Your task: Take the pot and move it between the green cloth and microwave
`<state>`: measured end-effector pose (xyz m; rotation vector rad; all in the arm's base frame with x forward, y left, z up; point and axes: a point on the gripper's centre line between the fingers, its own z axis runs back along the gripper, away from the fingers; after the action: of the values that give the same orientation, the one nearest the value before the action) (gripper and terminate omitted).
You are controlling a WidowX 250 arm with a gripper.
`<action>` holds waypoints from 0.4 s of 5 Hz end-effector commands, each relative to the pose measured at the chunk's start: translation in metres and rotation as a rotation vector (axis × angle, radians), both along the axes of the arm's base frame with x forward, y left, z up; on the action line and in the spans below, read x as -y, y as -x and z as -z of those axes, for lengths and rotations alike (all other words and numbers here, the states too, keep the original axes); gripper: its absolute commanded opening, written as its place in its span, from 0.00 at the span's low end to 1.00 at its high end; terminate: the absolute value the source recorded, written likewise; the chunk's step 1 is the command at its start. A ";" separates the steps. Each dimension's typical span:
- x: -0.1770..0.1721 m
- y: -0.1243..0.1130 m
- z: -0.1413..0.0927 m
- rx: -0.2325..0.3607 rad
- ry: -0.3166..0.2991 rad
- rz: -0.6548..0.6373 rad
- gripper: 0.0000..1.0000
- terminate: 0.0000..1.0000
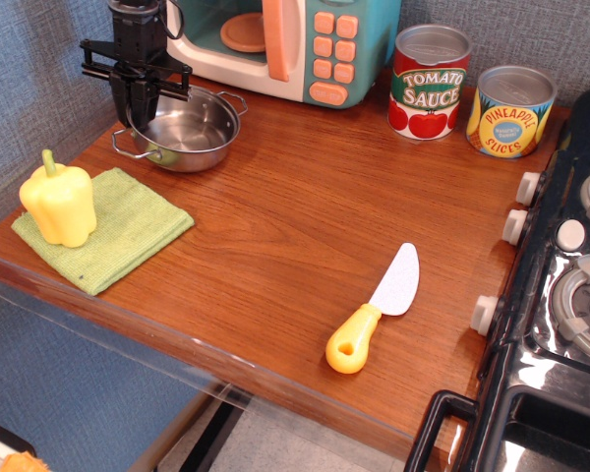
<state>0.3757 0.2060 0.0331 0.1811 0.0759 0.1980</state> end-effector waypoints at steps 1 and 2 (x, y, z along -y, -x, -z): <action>-0.003 0.002 -0.025 0.049 -0.046 -0.050 1.00 0.00; -0.004 0.000 -0.034 0.096 -0.062 -0.035 1.00 0.00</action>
<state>0.3764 0.2075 0.0288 0.2000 0.0550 0.2366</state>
